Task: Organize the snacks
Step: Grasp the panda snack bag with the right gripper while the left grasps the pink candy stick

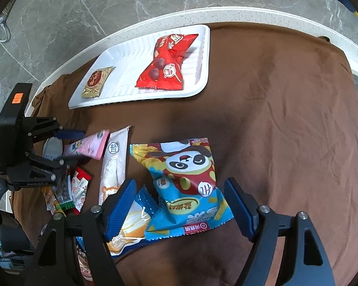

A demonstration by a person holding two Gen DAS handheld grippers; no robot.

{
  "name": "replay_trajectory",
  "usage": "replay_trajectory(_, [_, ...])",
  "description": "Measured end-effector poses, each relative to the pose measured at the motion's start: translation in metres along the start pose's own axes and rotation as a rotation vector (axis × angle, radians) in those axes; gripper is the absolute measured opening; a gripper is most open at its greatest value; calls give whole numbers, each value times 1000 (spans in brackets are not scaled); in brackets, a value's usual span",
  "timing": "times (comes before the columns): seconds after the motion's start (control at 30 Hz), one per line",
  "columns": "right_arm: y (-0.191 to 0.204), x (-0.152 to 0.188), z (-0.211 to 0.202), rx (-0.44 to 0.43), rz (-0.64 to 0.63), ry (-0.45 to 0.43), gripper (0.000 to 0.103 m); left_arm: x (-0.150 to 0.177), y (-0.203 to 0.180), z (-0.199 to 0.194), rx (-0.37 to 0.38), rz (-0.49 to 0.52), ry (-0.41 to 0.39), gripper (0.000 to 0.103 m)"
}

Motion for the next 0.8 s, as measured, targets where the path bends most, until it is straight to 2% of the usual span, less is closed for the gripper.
replay_trajectory(0.17, [-1,-3,4,-31,2,12,77,-2,0,1,3,3,8,33])
replay_trajectory(0.23, [-3,-3,8,-43,9,30,62,-1,2,2,11,-11,10,33])
replay_trajectory(0.37, [-10,-7,11,-69,34,37,45,1,6,2,24,-32,9,32])
replay_trajectory(0.5, [-13,-9,4,-72,42,22,43,2,11,-2,44,-64,1,31])
replay_trajectory(0.8, [-19,-15,-23,-173,123,-41,43,2,20,-27,99,-145,-57,28])
Point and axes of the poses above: each gripper's, at about its wrist camera, not at the fingertips, and z roughly the way its jaws point, y to its left, x to its underside, the point moved 1 cm from there along z, roughly the way its jaws point, and after that the axes turned 4 degrees about -y, right-handed, at the moved point
